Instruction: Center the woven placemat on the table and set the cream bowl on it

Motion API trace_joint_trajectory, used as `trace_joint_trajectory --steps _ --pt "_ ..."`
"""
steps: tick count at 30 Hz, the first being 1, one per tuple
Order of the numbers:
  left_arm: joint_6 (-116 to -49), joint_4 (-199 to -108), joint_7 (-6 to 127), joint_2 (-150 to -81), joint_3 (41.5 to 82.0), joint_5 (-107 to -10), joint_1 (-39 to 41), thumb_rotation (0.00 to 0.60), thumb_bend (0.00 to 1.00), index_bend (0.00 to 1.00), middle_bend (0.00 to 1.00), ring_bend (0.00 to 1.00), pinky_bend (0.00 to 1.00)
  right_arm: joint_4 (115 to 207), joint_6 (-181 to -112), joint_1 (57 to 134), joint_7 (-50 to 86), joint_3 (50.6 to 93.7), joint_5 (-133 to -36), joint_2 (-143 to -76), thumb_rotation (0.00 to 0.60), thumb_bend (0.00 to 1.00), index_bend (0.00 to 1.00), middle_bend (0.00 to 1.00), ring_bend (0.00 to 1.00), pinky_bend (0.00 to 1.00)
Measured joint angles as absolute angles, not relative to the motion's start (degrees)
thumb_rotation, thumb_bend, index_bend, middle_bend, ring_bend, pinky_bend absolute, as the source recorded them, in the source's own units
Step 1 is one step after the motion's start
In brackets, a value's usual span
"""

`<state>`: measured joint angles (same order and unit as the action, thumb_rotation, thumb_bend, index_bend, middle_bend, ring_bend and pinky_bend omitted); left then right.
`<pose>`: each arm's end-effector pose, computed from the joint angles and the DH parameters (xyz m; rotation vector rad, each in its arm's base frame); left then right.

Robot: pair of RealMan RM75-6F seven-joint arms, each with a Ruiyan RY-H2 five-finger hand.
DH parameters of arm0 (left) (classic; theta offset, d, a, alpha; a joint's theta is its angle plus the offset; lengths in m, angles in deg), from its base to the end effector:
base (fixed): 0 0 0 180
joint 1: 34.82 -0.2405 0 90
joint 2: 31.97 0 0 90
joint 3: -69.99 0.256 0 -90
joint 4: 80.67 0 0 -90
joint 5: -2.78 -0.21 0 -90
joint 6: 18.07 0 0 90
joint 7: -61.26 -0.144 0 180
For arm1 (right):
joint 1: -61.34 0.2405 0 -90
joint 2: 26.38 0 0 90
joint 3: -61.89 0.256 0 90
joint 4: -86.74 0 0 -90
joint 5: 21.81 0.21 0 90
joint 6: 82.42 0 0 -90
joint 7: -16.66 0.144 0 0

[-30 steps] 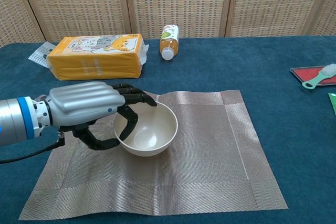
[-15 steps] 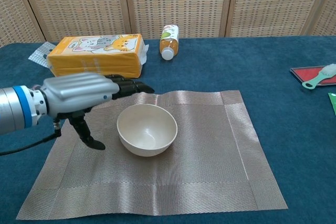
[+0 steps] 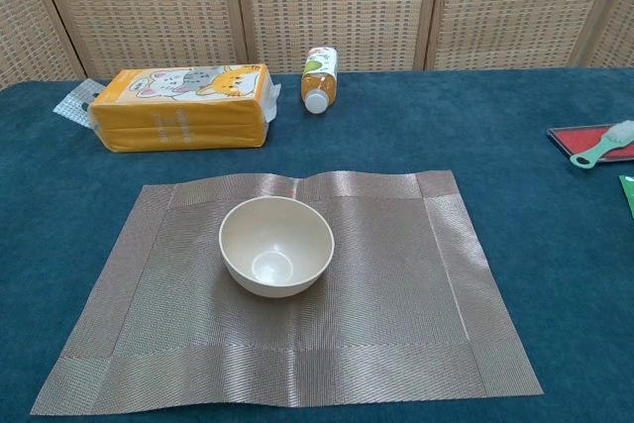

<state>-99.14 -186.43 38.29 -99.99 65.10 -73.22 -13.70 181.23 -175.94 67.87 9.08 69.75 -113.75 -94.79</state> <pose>-0.2157 0.2520 0.1208 -1.5221 -0.7731 -0.9322 -0.2635 -0.2009 0.1610 1.3364 -0.6572 1.1080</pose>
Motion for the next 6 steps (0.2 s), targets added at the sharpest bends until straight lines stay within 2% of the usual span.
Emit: trace_joint_trajectory --steps 6 --pt "-105.79 -188.40 39.00 -97.50 68.88 -71.91 -21.60 0.600 0.00 0.00 0.00 0.00 0.00 180.44 -175.91 67.93 7.94 70.06 -113.27 -95.16 0.600 0.00 0.00 0.00 0.00 0.00"
